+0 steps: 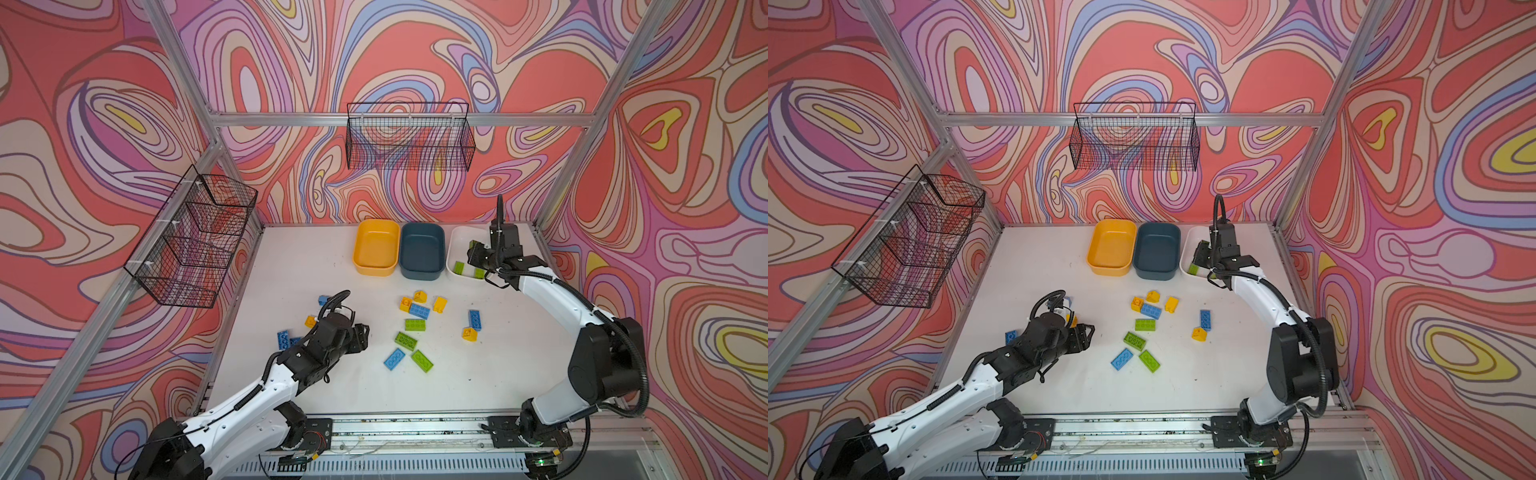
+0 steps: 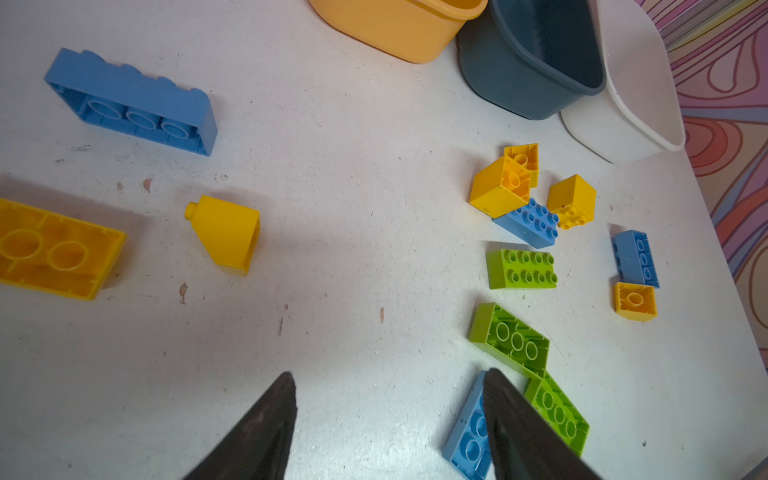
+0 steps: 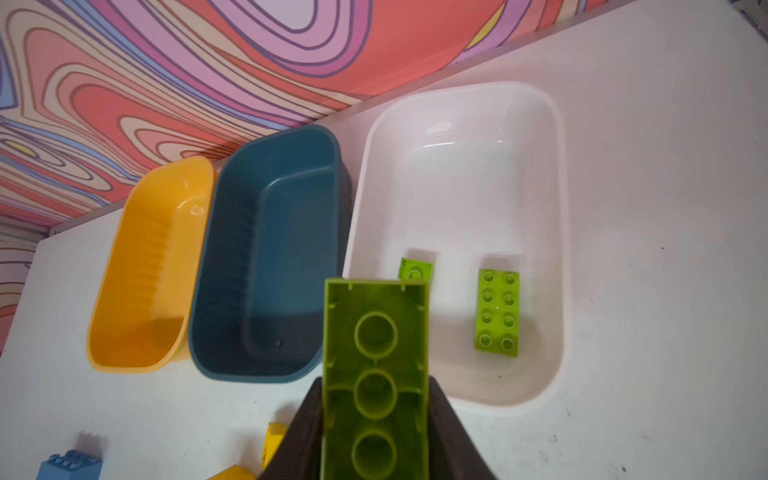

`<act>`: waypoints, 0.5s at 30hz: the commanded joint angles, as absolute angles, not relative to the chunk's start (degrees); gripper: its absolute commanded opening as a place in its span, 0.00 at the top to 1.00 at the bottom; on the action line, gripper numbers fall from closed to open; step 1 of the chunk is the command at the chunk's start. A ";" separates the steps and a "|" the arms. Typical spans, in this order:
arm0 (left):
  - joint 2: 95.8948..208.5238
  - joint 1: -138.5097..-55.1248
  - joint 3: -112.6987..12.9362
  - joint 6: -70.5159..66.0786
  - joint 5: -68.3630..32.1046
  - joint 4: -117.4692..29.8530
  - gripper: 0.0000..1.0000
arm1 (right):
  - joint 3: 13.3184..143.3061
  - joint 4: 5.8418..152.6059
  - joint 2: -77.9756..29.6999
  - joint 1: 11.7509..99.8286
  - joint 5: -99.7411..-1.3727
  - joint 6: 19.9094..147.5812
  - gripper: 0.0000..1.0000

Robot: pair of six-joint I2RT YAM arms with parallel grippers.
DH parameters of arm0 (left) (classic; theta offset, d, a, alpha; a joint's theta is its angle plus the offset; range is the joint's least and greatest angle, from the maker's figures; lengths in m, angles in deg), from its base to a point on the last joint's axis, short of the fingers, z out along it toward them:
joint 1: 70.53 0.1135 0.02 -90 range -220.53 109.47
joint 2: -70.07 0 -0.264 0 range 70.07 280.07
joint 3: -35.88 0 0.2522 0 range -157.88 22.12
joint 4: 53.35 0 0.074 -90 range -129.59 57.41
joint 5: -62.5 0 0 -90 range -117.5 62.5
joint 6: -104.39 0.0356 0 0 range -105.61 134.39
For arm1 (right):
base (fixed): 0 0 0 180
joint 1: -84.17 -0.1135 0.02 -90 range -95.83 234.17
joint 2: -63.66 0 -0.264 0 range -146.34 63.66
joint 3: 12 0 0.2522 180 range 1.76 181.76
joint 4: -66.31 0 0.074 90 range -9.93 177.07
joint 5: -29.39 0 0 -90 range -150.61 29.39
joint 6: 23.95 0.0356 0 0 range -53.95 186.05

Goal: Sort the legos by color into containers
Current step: 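Move the green brick over the white bin and open the right gripper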

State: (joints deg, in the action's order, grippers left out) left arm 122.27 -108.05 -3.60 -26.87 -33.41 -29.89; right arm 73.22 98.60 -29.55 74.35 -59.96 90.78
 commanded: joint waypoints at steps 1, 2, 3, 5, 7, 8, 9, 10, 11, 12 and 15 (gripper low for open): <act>122.86 -108.40 -2.84 -27.89 -32.79 -29.23 0.29 | 76.30 96.32 -34.02 75.79 -57.50 91.26 0.75; 123.18 -108.47 -2.84 -27.98 -32.48 -29.52 0.29 | 77.11 96.25 -35.59 76.07 -57.82 91.10 0.75; 123.60 -108.56 -2.82 -28.02 -32.14 -29.76 0.29 | 77.85 96.25 -36.81 76.17 -58.18 90.86 0.74; 124.32 -108.91 -2.95 -28.18 -31.69 -29.92 0.29 | 79.10 96.25 -39.85 76.29 -58.20 90.67 0.73; 124.90 -109.49 -3.44 -28.00 -31.71 -29.51 0.29 | 79.94 96.16 -41.48 76.44 -57.87 90.73 0.72; 125.13 -109.87 -3.66 -27.93 -31.97 -29.40 0.29 | 80.38 96.15 -42.11 76.44 -57.82 90.72 0.70; 125.20 -110.22 -3.84 -27.81 -32.21 -29.32 0.29 | 80.58 96.16 -42.43 76.43 -57.80 90.74 0.68; 125.33 -110.58 -4.04 -27.56 -32.48 -29.14 0.29 | 80.72 96.11 -42.64 76.44 -57.72 90.73 0.66; 125.39 -110.97 -4.24 -27.30 -32.67 -28.97 0.29 | 80.82 96.07 -42.64 76.45 -57.79 90.72 0.62; 125.44 -111.25 -4.50 -27.04 -32.76 -28.87 0.29 | 80.79 96.03 -42.62 76.44 -57.79 90.74 0.57; 126.25 -112.38 -5.68 -25.77 -32.60 -28.45 0.29 | 80.65 96.07 -41.90 76.44 -57.80 90.50 0.39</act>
